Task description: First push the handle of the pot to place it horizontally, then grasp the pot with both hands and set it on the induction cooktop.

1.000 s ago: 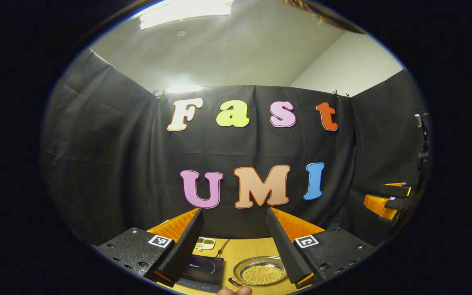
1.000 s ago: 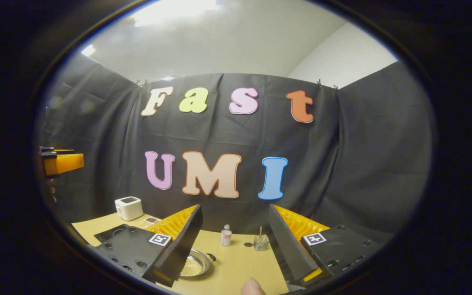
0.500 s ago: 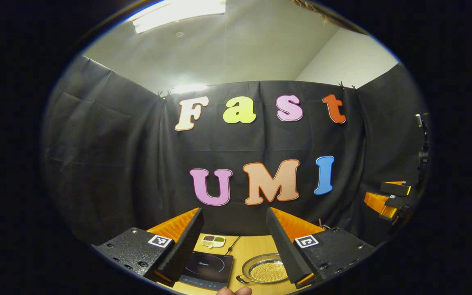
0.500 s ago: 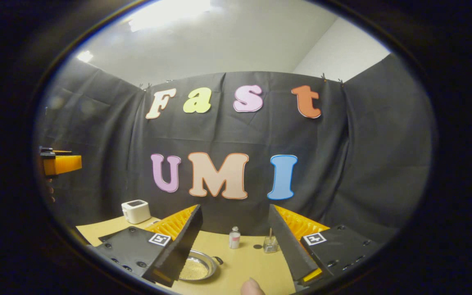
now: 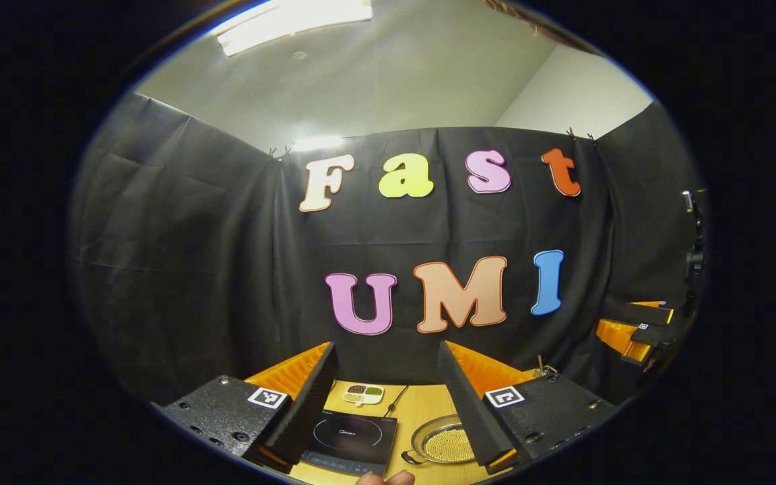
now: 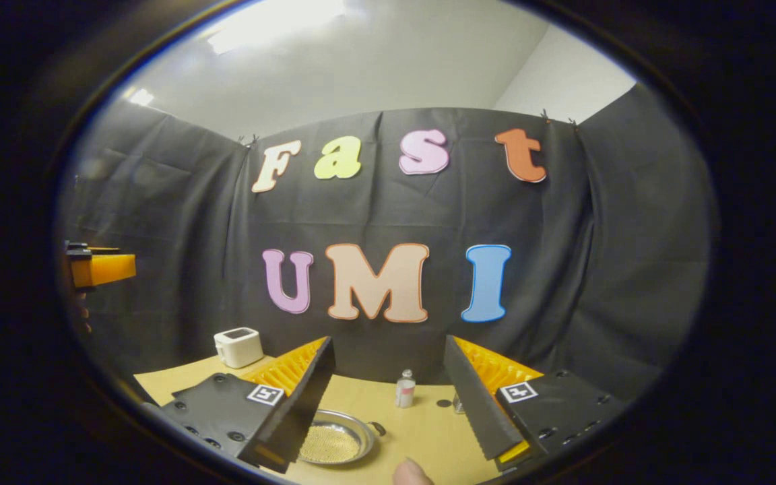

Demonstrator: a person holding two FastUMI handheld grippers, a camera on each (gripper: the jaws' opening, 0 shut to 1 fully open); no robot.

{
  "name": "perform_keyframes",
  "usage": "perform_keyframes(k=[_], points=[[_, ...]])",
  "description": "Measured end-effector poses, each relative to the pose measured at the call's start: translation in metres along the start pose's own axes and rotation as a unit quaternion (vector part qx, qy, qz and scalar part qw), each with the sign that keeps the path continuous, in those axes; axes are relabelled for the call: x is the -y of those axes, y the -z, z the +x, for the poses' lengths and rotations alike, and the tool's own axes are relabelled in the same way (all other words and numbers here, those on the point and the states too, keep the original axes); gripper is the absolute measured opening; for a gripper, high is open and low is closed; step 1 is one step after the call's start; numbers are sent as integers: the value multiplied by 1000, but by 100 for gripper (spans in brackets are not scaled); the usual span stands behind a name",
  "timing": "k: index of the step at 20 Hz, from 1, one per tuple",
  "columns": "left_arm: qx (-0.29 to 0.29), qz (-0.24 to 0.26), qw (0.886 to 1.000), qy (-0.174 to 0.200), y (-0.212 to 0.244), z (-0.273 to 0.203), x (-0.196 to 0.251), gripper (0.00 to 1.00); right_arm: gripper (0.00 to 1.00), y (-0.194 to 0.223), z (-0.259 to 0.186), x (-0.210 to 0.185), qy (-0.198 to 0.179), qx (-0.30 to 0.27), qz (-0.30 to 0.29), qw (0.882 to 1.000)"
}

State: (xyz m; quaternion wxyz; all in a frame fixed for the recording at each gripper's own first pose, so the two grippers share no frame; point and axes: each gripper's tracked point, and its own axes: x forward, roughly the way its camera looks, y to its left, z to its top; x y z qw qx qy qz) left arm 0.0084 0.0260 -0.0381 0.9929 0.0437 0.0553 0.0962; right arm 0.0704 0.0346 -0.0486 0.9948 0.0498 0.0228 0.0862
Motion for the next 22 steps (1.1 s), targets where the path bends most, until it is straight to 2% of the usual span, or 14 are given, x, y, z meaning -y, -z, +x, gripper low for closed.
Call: perform_keyframes(k=[4, 5, 6, 11, 12, 13, 14, 15, 16, 17, 18, 19, 21, 22], points=[[-7, -8, 1000, 13, 17, 20, -25, 92, 94, 8, 14, -25, 13, -10, -8, 1000], [-8, -13, 1000, 18, 20, 27, -32, 92, 84, 11, 17, -32, 19, -15, -9, 1000], [-6, -14, 1000, 24, 23, 35, -42, 89, 80, 13, 23, -42, 24, -21, -7, 999], [-14, -5, 997, 72, 52, 76, -75, 92, 80, 25, 40, -83, 71, -43, -22, 996], [-16, -3, 996, 83, 58, 83, -80, 89, 72, 27, 44, -89, 84, -45, -22, 995], [-16, 0, 996, 93, 61, 89, -85, 92, 57, 28, 46, -100, 92, -48, -21, 994], [-13, 1, 995, 103, 64, 95, -90, 95, 55, 31, 47, -108, 97, -53, -21, 994], [-9, 1, 993, 115, 66, 100, -90, 89, 48, 36, 47, -115, 102, -57, -23, 993], [-8, -1, 992, 127, 72, 105, -90, 95, 47, 38, 46, -116, 116, -59, -28, 991], [-17, 0, 991, 136, 80, 109, -90, 92, 46, 48, 45, -111, 134, -75, -34, 988], [-26, 0, 990, 141, 86, 110, -92, 89, 31, 56, 45, -119, 127, -87, -31, 988], [-24, -5, 989, 144, 87, 112, -93, 93, 16, 66, 46, -130, 116, -99, -30, 988], [-23, -16, 989, 147, 89, 115, -92, 92, 17, 78, 46, -126, 120, -117, -28, 985], [-33, -19, 989, 146, 98, 117, -92, 89, 2, 88, 45, -132, 109, -135, -8, 985]])
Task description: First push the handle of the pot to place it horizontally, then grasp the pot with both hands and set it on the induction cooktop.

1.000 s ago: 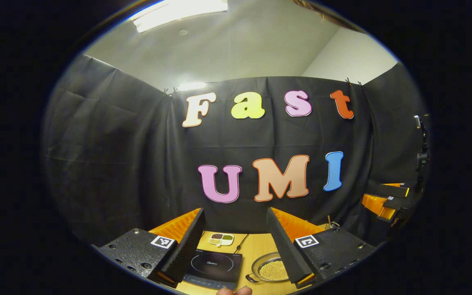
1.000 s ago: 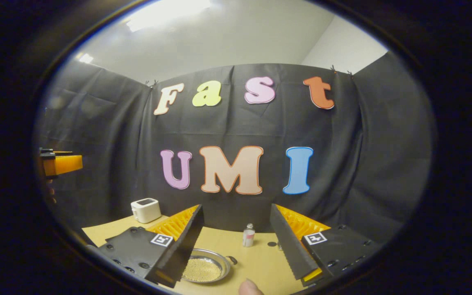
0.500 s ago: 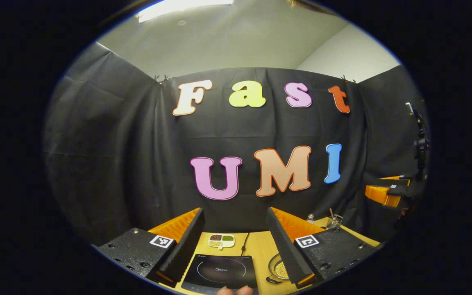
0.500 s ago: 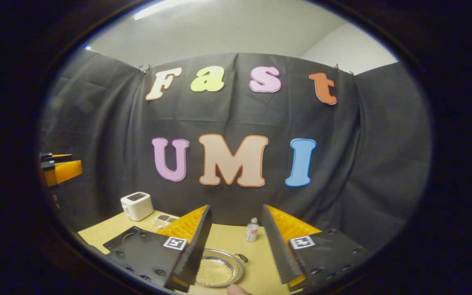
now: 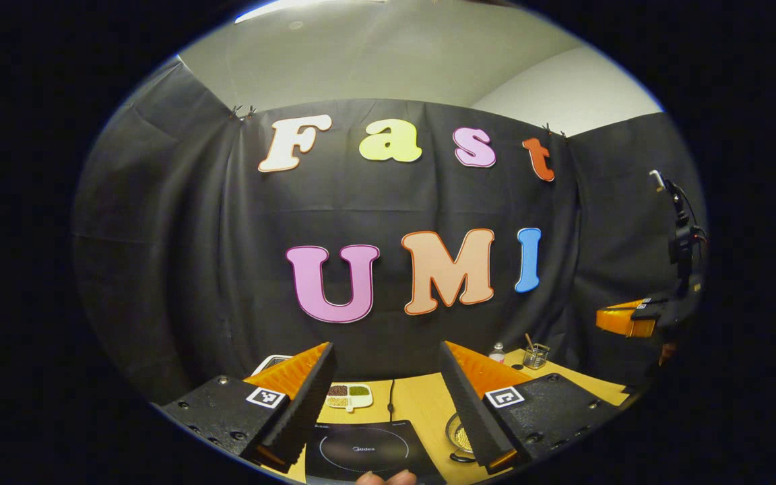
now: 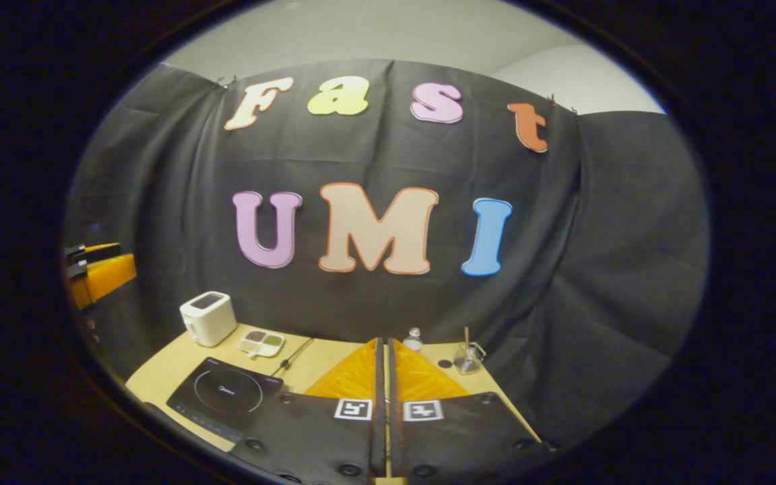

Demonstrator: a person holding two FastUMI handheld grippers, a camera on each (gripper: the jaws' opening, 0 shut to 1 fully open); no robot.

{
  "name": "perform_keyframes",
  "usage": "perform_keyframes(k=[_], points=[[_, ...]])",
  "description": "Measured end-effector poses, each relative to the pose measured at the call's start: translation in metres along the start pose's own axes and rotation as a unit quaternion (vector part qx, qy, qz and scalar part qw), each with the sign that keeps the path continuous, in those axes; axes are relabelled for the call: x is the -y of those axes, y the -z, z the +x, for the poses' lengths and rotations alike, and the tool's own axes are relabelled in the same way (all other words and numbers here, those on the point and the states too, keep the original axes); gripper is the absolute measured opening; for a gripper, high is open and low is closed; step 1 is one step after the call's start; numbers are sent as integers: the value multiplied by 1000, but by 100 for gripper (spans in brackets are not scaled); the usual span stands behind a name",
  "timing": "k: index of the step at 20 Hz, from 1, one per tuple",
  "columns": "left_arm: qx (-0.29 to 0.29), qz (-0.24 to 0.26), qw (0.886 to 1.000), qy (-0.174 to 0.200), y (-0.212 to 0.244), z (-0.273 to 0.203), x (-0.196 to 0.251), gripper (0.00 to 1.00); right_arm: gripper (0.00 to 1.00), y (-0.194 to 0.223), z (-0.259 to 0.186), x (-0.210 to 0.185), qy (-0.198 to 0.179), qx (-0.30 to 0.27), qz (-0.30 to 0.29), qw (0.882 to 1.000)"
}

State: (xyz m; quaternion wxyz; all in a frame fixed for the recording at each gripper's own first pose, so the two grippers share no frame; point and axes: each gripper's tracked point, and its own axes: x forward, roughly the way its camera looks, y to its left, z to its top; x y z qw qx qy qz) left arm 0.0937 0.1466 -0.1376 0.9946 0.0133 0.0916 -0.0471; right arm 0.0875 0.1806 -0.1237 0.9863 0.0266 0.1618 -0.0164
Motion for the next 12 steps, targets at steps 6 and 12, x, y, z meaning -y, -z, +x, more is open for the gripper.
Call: perform_keyframes(k=[6, 12], points=[[-23, -9, 999, -27, 15, 2, -10, 93, 3, 69, 17, -12, -47, -93, 52, 993], [-62, -29, 996, -51, 33, 8, 5, 94, 0, 128, 30, -23, -102, -140, 59, 983]])
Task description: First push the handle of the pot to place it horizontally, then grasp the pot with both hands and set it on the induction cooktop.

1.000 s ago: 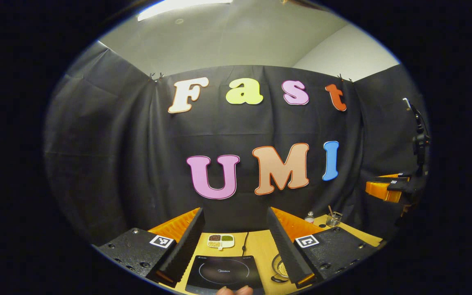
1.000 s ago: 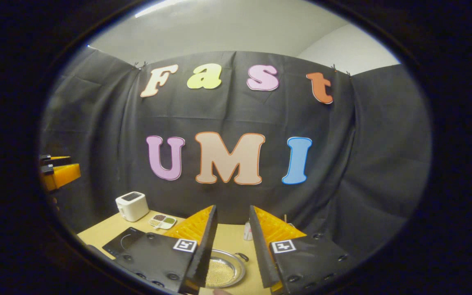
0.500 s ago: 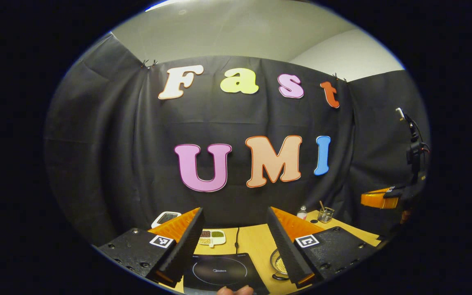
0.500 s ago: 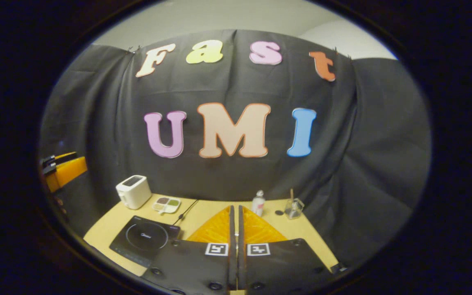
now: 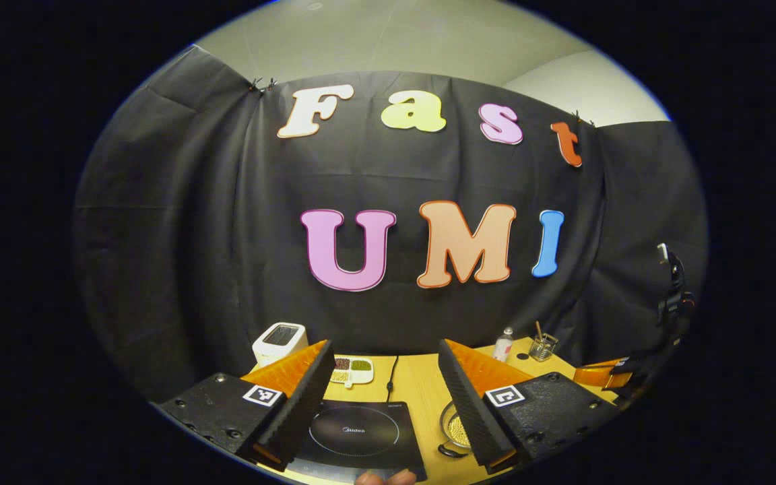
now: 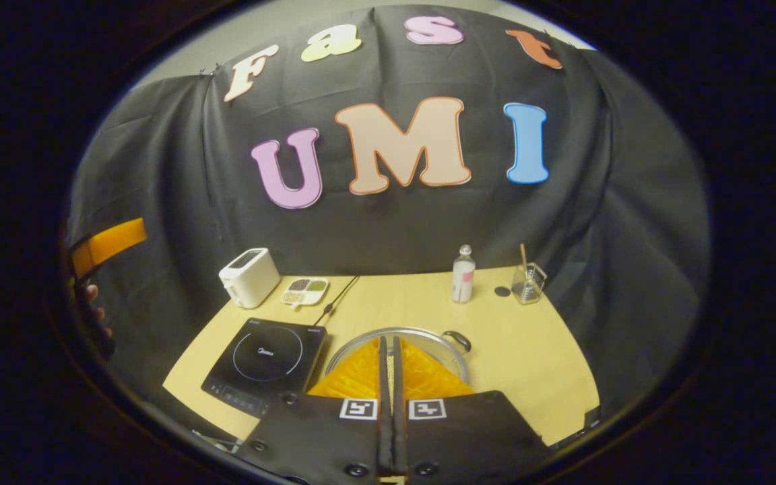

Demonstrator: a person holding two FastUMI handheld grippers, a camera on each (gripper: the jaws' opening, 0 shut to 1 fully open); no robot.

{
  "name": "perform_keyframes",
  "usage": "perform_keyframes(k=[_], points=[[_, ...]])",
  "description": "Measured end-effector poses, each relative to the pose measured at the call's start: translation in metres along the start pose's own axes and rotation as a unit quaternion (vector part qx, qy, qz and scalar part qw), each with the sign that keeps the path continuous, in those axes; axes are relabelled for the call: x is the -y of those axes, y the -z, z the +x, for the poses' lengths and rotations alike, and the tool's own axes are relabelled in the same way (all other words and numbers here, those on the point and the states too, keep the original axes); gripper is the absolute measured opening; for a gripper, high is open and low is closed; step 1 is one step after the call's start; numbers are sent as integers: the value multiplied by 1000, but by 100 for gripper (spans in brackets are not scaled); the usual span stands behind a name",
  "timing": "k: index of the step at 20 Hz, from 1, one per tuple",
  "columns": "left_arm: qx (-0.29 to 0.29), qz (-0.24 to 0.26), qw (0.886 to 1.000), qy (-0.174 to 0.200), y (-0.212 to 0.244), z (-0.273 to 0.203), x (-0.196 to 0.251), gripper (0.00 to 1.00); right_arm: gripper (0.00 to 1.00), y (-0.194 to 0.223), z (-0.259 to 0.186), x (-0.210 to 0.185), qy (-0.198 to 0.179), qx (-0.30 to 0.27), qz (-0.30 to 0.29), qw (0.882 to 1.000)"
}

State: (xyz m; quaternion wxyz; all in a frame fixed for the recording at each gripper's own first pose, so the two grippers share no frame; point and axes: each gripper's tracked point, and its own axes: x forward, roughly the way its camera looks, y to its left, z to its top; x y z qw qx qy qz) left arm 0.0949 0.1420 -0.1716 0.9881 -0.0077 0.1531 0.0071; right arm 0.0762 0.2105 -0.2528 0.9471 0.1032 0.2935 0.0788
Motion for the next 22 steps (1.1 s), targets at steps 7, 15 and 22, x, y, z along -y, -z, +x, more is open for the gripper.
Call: perform_keyframes(k=[7, 15, 22], points=[[15, 11, 1000, 20, 0, 18, -4, 94, 3, 71, 20, 1, 20, -80, 83, 993], [-1, -6, 988, 151, 39, 52, -7, 94, 0, 128, 36, -13, 118, -121, 91, 981], [-16, -7, 983, 182, 62, 65, -32, 94, 3, 187, 49, -37, 159, -195, 141, 957]])
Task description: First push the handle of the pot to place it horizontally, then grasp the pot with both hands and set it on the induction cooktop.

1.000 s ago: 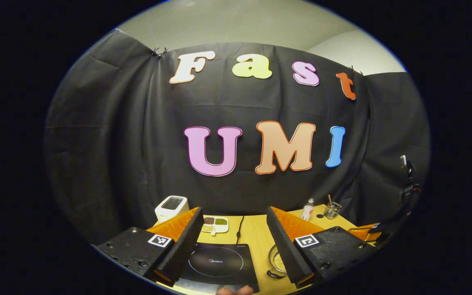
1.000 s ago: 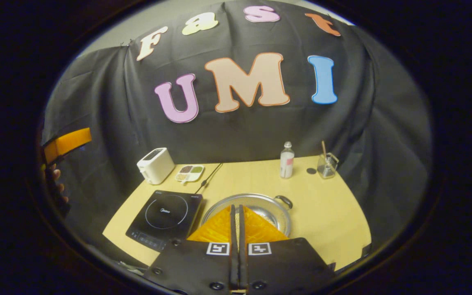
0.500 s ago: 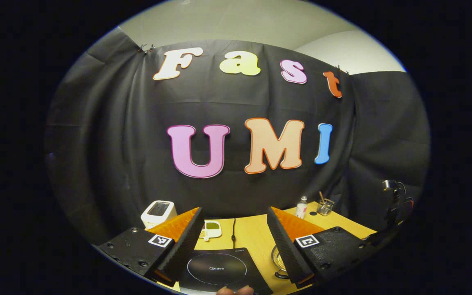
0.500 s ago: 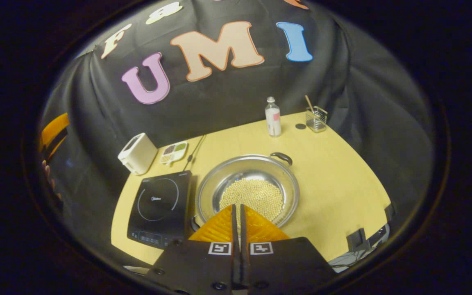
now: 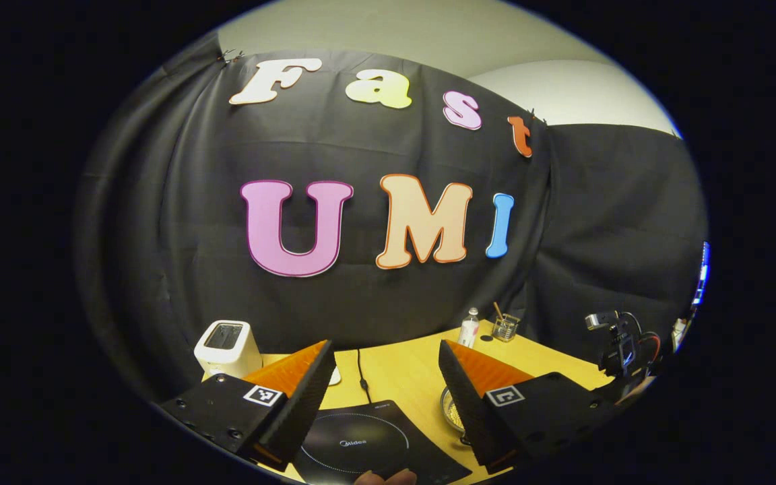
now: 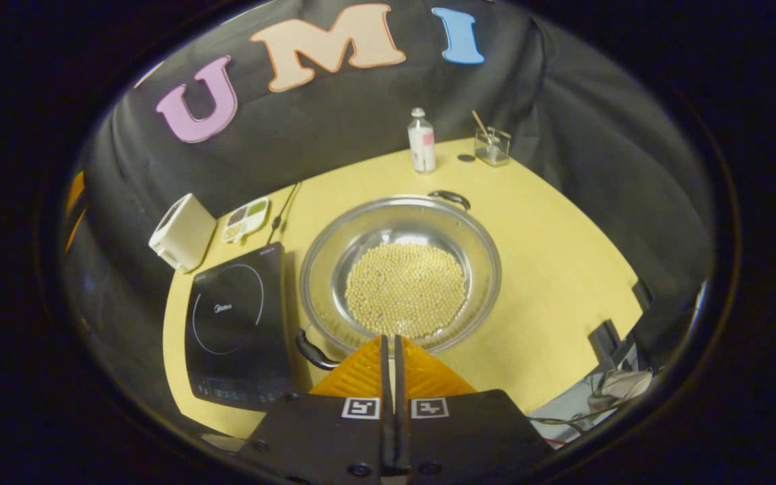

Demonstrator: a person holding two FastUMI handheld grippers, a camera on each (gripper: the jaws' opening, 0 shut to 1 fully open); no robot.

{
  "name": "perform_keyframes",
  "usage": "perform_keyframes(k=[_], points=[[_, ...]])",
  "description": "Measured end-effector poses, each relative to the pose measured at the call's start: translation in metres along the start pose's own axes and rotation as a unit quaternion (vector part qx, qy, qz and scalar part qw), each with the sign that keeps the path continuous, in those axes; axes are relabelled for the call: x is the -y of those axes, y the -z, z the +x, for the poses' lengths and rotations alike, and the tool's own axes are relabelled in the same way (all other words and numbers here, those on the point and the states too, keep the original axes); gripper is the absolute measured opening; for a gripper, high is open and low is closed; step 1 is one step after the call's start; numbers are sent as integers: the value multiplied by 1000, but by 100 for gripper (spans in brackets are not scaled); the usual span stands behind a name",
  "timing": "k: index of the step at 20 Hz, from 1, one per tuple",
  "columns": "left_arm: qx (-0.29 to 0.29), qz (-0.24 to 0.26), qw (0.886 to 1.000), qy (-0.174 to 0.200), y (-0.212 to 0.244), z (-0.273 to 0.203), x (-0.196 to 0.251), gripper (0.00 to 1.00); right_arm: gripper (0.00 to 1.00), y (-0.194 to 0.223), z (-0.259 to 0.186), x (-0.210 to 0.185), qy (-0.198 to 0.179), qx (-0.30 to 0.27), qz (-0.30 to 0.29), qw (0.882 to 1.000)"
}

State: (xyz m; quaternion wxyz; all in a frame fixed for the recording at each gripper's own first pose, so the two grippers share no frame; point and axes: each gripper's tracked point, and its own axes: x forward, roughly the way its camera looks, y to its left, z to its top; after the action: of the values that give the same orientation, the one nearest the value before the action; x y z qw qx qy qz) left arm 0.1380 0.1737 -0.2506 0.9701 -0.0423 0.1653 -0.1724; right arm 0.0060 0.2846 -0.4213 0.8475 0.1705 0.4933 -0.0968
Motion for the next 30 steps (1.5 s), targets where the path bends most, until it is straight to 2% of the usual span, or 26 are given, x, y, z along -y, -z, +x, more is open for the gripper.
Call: perform_keyframes(k=[2, 3, 4, 11, 18, 22, 23, 24, 30], points=[[-9, -5, 1000, -2, 7, -1, -10, 94, 2, 16, 7, -4, 2, -18, 9, 1000], [-8, -4, 1000, -7, 7, -3, -16, 94, 10, 23, 12, -5, 6, -26, 6, 1000], [-6, -4, 1000, -11, 7, -4, -22, 94, 2, 29, 18, -5, 11, -34, -1, 999], [-24, -11, 999, -26, 27, -9, -46, 93, 0, 58, 47, -14, 29, -81, -1, 996], [-36, -14, 998, -39, 38, -11, -62, 94, 3, 65, 67, -32, 32, -103, -9, 994], [-41, -21, 998, -41, 43, -8, -68, 94, 3, 65, 70, -45, 25, -108, -6, 994], [-43, -21, 998, -44, 44, -7, -70, 94, 0, 65, 71, -48, 24, -109, -6, 994], [-44, -22, 998, -44, 44, -6, -71, 94, 3, 64, 71, -50, 22, -110, -5, 994], [-48, -27, 998, -41, 48, 0, -73, 94, 0, 57, 78, -75, 3, -116, 22, 993]])
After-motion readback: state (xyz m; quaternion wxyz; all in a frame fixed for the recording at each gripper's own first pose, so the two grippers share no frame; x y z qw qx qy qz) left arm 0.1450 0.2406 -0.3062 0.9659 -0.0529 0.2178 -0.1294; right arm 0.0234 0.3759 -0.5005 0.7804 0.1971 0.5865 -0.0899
